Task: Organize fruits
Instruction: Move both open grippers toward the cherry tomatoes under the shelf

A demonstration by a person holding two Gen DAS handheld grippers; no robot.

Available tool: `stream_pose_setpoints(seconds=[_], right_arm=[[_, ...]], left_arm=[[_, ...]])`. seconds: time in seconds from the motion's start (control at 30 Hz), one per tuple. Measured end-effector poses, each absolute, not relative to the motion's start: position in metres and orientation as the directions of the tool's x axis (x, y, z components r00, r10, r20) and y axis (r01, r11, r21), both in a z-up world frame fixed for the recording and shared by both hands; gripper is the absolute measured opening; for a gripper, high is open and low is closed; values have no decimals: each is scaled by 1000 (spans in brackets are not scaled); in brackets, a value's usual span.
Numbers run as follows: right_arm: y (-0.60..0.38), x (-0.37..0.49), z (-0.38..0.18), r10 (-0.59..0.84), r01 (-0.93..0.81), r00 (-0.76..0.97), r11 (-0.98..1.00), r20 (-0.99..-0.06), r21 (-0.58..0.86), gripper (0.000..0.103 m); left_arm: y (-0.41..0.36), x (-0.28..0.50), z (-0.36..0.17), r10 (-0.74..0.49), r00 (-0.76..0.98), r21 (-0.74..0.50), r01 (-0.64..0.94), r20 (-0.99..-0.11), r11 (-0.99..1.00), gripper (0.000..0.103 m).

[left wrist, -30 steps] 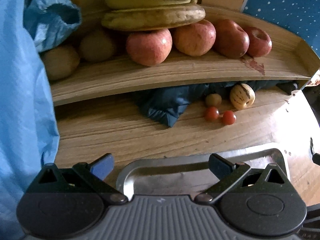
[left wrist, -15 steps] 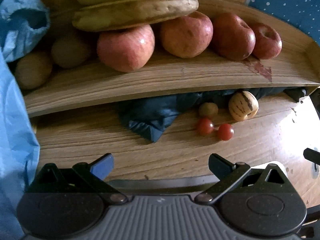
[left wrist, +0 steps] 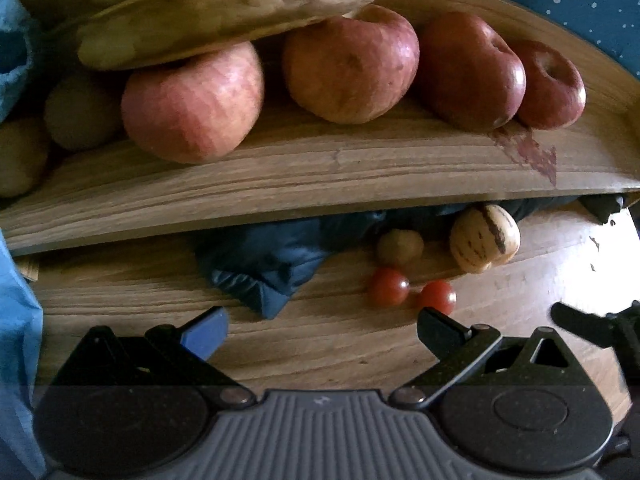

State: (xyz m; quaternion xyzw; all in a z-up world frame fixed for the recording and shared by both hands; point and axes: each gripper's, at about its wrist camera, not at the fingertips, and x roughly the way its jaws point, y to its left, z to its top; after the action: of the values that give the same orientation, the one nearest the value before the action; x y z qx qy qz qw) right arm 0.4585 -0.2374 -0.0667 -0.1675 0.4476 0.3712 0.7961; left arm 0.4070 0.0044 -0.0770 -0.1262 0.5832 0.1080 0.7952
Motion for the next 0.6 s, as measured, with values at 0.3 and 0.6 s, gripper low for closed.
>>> stream_pose_setpoints(seconds=[0.3,0.6], right_arm=[[-226,474,-77,491,-778,280,619,-825,104,69],[-209,479,-85,512,-809,244,575,-824,118,56]], left_arm=[[7,416,-80,-24,332,-138,-325,-943,935,101],[-1,412,-93,-70,367,-197,-321,-928,926,80]])
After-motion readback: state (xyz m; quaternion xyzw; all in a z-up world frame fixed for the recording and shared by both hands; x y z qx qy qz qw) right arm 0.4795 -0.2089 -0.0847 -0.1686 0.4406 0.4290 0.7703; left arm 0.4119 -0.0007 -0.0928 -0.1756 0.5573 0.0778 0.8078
